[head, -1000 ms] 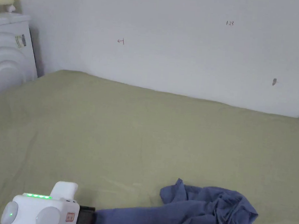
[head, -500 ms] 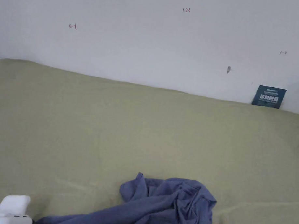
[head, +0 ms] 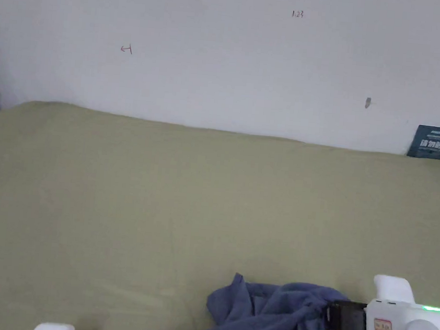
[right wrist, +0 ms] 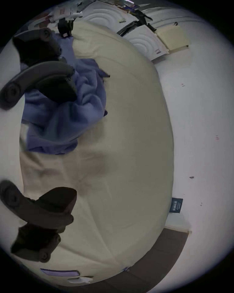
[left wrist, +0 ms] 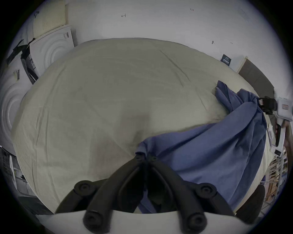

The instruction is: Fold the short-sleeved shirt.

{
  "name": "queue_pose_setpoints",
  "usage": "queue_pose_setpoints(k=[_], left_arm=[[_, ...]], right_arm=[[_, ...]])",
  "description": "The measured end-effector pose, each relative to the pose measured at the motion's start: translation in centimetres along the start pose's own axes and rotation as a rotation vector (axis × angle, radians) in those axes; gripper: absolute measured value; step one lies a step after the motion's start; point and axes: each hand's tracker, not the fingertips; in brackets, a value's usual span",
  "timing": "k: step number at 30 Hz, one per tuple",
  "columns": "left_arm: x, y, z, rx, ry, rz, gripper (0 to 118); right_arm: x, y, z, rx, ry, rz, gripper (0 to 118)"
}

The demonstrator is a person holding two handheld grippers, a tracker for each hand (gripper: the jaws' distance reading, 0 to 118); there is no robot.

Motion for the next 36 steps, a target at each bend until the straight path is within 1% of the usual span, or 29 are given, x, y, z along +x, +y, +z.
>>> queue_pose_setpoints(k=[1, 2, 3, 4, 5, 6, 7, 8, 10, 11, 13, 14, 16, 18, 20, 22, 24, 26, 30, 36], left_arm=[[0.0, 0.0, -0.1, 0.001, -0.001, 0.003, 2], [0.0, 0.0, -0.2, 0.002, -0.002, 0.006, 2], [-0.1, -0.1, -0.1, 0.005, -0.004, 0.008, 2], [-0.1, -0.2, 0.0, 0.006, -0.006, 0.009, 2], [-0.2, -0.1, 0.0, 0.007, -0.007, 0.011, 2], [-0.2, 0.2, 0.2, 0.0, -0.007, 0.01, 2], [-0.2, 0.5, 0.5, -0.012, -0.008, 0.006, 2], [-0.3, 0.8, 1.2, -0.015, -0.005, 0.017, 2], [-0.6, 1.3, 3.3, 0.041, 0.007, 0.039, 2], [-0.8, 1.7, 5.0, 0.08, 0.022, 0.037, 2], [-1.2, 2.6, 8.3, 0.144, 0.016, 0.052, 2], [-1.3, 3.2, 10.2, 0.174, 0.017, 0.047, 2], [-1.5, 4.3, 13.8, 0.245, 0.028, 0.039, 2], [-1.8, 5.6, 17.5, 0.319, 0.051, 0.028, 2], [-1.8, 6.5, 20.7, 0.358, 0.065, 0.008, 2], [-1.4, 7.4, 23.4, 0.412, 0.047, -0.001, 2], [-0.6, 8.4, 25.5, 0.445, 0.035, -0.018, 2], [0.3, 9.3, 26.8, 0.481, 0.055, -0.045, 2], [1.9, 11.8, 28.7, 0.523, 0.051, -0.051, 2], [4.2, 16.7, 30.1, 0.575, 0.072, -0.058, 2]], right_arm=[[0.0, -0.2, -0.7, -0.02, -0.008, -0.001, 52], [-0.1, -0.5, -1.2, -0.026, -0.007, -0.004, 6], [-1.7, -0.6, 0.4, -0.036, 0.02, 0.002, 5], [-2.3, -1.1, 1.1, -0.021, -0.001, 0.011, 5], [-2.7, -1.4, 2.0, -0.03, 0.008, 0.033, 5], [-2.8, -1.6, 2.9, -0.049, 0.049, 0.054, 5], [-2.0, -1.6, 3.5, -0.016, 0.036, 0.053, 5], [-1.6, -1.6, 5.0, 0.019, 0.019, 0.071, 5], [-0.2, -1.1, 8.6, 0.096, 0.028, 0.04, 5], [-0.1, -1.1, 10.6, 0.131, 0.047, 0.019, 5], [0.5, -0.8, 15.0, 0.169, 0.083, 0.005, 5], [0.6, -0.8, 17.0, 0.207, 0.079, 0.002, 5], [-0.1, -0.8, 21.3, 0.264, 0.083, 0.029, 5], [-0.3, -0.9, 25.1, 0.329, 0.078, 0.03, 5], [0.6, -0.2, 27.7, 0.372, 0.079, 0.025, 5], [0.6, -0.1, 30.4, 0.413, 0.063, 0.034, 5], [1.4, 0.5, 32.4, 0.47, 0.052, 0.031, 5], [1.5, 1.1, 34.0, 0.481, 0.042, 0.041, 5], [2.1, 2.7, 36.1, 0.523, 0.014, 0.051, 5], [2.9, 7.0, 37.1, 0.565, -0.016, 0.043, 5]])
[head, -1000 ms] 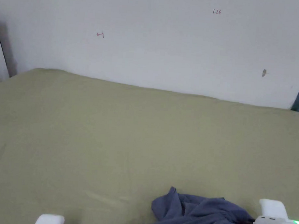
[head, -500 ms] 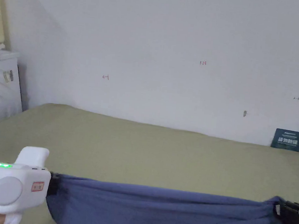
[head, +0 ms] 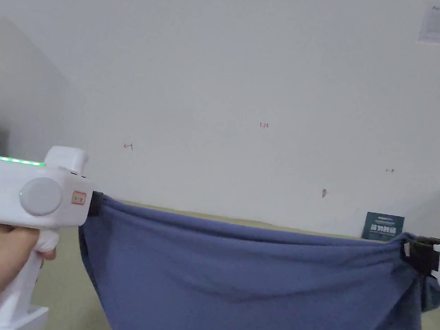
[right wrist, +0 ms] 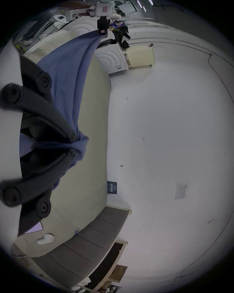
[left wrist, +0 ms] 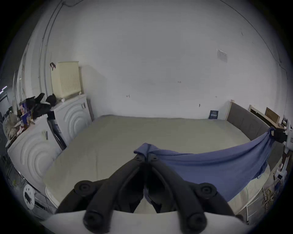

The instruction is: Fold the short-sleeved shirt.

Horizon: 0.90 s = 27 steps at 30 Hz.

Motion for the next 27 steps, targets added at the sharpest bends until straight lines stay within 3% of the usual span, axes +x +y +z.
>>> queue_pose_setpoints(k=[8, 14, 18, 20, 27], left_arm=[[1.3, 8.2, -3.9, 0.049, 0.028, -0.004, 2], [2.8, 12.8, -8.9, 0.077, 0.108, -0.044, 2], [3.7, 13.9, -13.2, 0.091, 0.123, -0.034, 2], [4.3, 13.6, -15.6, 0.092, 0.141, -0.041, 2], [5.5, 10.1, -25.0, 0.023, 0.185, -0.058, 2]], right_arm=[[0.2, 7.0, -6.0, 0.025, -0.032, -0.014, 5], [-0.4, 10.7, -13.2, 0.04, -0.07, 0.02, 5], [-0.8, 11.4, -18.9, 0.036, -0.124, 0.043, 5], [-0.8, 11.2, -21.5, 0.03, -0.138, 0.016, 5], [-1.1, 6.9, -29.8, -0.028, -0.17, 0.014, 5]])
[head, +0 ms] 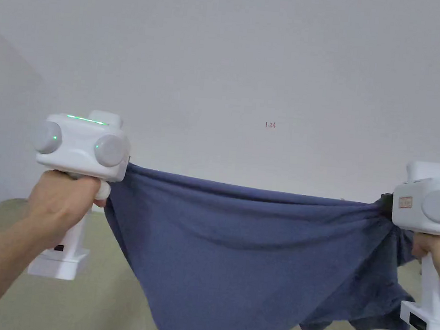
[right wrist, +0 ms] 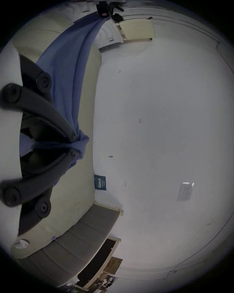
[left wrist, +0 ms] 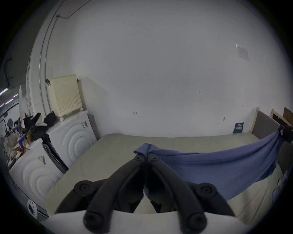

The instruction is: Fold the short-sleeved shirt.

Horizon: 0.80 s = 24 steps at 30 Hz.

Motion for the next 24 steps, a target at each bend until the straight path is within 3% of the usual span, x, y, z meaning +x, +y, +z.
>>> queue_pose_setpoints(k=[3, 8, 10, 13, 17, 20, 24], left_arm=[[0.6, -4.6, -2.5, -0.045, -0.01, -0.019, 2], [0.2, -14.3, -4.2, -0.221, -0.084, -0.042, 2], [-0.3, -17.9, -3.3, -0.27, -0.11, -0.05, 2], [-1.4, -22.5, -0.2, -0.304, -0.131, -0.042, 2], [-3.4, -27.3, 5.4, -0.355, -0.188, 0.012, 2], [-4.6, -30.1, 9.8, -0.369, -0.187, -0.015, 2], [-6.5, -33.9, 15.5, -0.387, -0.194, 0.029, 2]], right_arm=[[-0.1, -4.1, -2.1, -0.049, 0.021, -0.015, 5], [0.3, -13.9, -1.9, -0.212, 0.024, 0.065, 5], [0.8, -17.5, -0.3, -0.249, 0.045, 0.062, 5], [1.6, -22.3, 3.6, -0.295, 0.062, 0.042, 5], [1.6, -26.9, 10.5, -0.364, 0.084, 0.121, 5], [3.0, -29.8, 14.7, -0.373, 0.091, 0.062, 5], [3.8, -32.8, 20.7, -0.367, 0.101, 0.083, 5]])
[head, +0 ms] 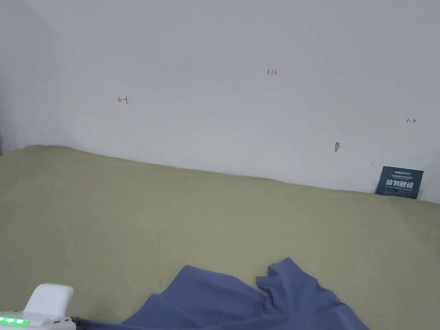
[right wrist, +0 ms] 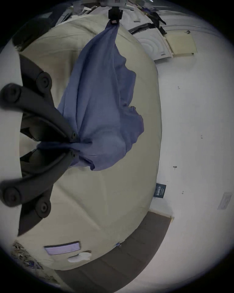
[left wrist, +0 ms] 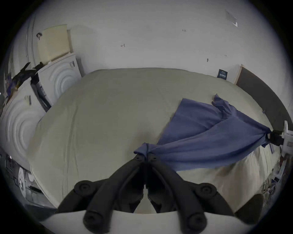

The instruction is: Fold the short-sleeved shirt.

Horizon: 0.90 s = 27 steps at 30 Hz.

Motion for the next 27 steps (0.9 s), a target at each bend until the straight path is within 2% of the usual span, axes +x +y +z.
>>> queue_pose_setpoints(k=[6, 14, 15, 16, 17, 18, 20, 23, 24, 25, 26, 27], left_arm=[[-1.3, -6.2, 4.1, -0.039, -0.024, 0.037, 2], [-1.6, -8.8, 2.1, -0.093, -0.059, 0.051, 4], [-1.8, -9.0, 2.0, -0.089, -0.076, 0.06, 14], [-1.8, -8.9, 2.0, -0.084, -0.082, 0.067, 40], [-1.8, -8.9, 2.0, -0.077, -0.084, 0.074, 78], [-1.9, -9.0, 2.2, -0.058, -0.073, 0.07, 112], [-1.9, -8.7, 3.6, -0.005, -0.055, 0.061, 114], [-1.8, -8.8, 6.4, 0.066, -0.028, 0.084, 111], [-1.8, -9.0, 7.2, 0.064, -0.036, 0.084, 107], [-1.8, -9.3, 7.9, 0.076, -0.036, 0.089, 94], [-1.7, -9.8, 8.8, 0.101, -0.035, 0.093, 58], [-1.6, -10.3, 9.2, 0.119, -0.023, 0.092, 0]], right_arm=[[-0.2, -5.9, 5.1, 0.004, 0.018, -0.037, 5], [-0.8, -7.8, 4.1, -0.015, 0.009, -0.088, 8], [-0.7, -7.7, 4.2, -0.018, 0.002, -0.109, 29], [-0.6, -7.6, 4.2, -0.027, -0.004, -0.127, 67], [-0.6, -7.5, 4.3, -0.043, -0.005, -0.139, 111], [-0.5, -7.6, 4.7, 0.094, -0.031, -0.171, 113], [-0.7, -7.3, 5.9, 0.02, 0.002, -0.158, 111], [-1.8, -7.5, 8.0, 0.095, -0.013, -0.163, 111], [-3.5, -6.9, 10.5, 0.121, -0.027, -0.162, 102], [-4.2, -6.9, 11.6, 0.156, -0.038, -0.161, 79], [-5.1, -7.2, 12.7, 0.212, -0.059, -0.161, 39], [-6.0, -7.4, 13.5, 0.241, -0.09, -0.16, 0]])
